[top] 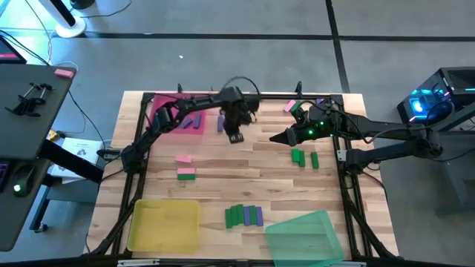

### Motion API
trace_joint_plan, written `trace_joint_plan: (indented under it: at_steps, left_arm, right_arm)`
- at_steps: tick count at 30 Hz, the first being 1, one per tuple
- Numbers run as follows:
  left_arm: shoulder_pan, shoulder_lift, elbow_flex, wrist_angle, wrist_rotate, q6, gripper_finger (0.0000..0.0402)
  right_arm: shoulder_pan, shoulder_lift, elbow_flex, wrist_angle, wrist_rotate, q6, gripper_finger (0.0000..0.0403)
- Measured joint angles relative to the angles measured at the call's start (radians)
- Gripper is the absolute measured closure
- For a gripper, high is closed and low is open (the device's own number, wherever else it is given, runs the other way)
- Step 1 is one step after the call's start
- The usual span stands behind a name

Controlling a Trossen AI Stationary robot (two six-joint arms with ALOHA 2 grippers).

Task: Sort blocks
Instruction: Put the violet block into the pink bin

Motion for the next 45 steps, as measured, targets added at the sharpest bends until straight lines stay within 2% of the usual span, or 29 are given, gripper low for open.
trace_joint_plan:
  at_steps: [5, 9, 15, 18, 21, 27, 38, 41, 45]
  left_arm:
    - [0.048, -0.029, 0.0, 0.024, -0.032, -0.1, 0.0401]
    - [0.061, -0.033, -0.021, 0.024, -0.081, -0.085, 0.0401]
    - [0.077, -0.082, -0.164, 0.083, -0.118, -0.092, 0.0401]
    - [0.088, -0.146, -0.229, 0.188, -0.136, -0.096, 0.0401]
    - [0.111, -0.183, -0.299, 0.292, -0.134, -0.103, 0.0401]
    - [0.147, -0.189, -0.384, 0.309, -0.113, -0.112, 0.0401]
    - [0.144, -0.19, -0.445, 0.425, -0.115, -0.14, 0.0401]
    - [0.131, -0.191, -0.458, 0.424, -0.109, -0.141, 0.0401]
    - [0.065, -0.195, -0.481, 0.463, -0.043, -0.152, 0.0401]
  right_arm:
    - [0.0, 0.0, 0.0, 0.0, -0.003, 0.0, 0.0233]
    - [0.0, 0.0, 0.0, -0.002, -0.003, 0.0, 0.0233]
    - [0.0, 0.0, 0.0, -0.007, -0.003, -0.009, 0.0233]
    - [0.0, 0.0, 0.0, -0.007, 0.03, -0.026, 0.0233]
    - [0.0, 0.0, 0.0, -0.007, 0.053, -0.025, 0.0233]
    - [0.0, 0.0, 0.0, -0.006, 0.054, -0.024, 0.0233]
    - [0.0, 0.0, 0.0, -0.006, 0.063, 0.001, 0.0233]
    - [0.0, 0.0, 0.0, -0.006, 0.063, 0.001, 0.0233]
    - [0.0, 0.0, 0.0, -0.006, 0.051, -0.001, 0.0233]
